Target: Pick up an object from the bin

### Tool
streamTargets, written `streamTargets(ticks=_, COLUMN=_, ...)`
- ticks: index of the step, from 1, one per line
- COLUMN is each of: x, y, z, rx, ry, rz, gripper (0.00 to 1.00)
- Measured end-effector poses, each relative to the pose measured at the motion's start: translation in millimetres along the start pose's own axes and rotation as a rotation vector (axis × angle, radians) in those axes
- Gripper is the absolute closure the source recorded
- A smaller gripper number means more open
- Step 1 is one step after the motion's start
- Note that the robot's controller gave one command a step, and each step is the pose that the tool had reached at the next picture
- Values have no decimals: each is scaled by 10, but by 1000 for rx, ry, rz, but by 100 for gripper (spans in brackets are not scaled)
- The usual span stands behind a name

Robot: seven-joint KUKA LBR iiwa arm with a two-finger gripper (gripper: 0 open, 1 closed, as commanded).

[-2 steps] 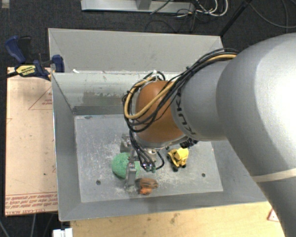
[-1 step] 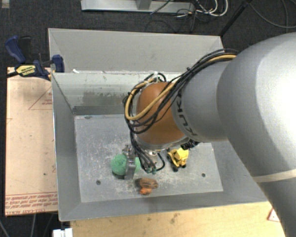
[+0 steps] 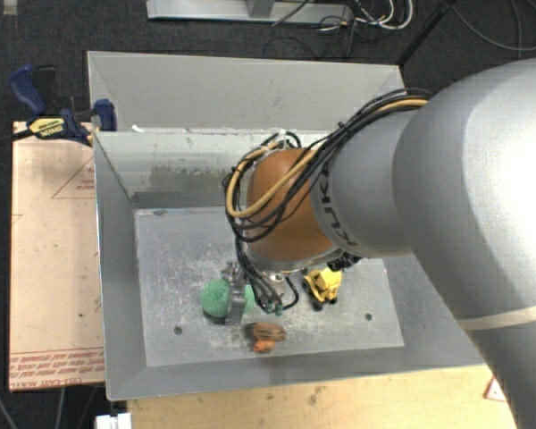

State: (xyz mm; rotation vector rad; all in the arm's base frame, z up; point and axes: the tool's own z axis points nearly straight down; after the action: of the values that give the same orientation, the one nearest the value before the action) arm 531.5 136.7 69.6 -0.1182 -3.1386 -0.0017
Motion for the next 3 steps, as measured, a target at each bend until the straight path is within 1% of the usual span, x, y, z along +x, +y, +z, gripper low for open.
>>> streamTargets(ticks=3, x=5, y=-1, z=-166, rx=0, ry=1, rz=1, gripper=100)
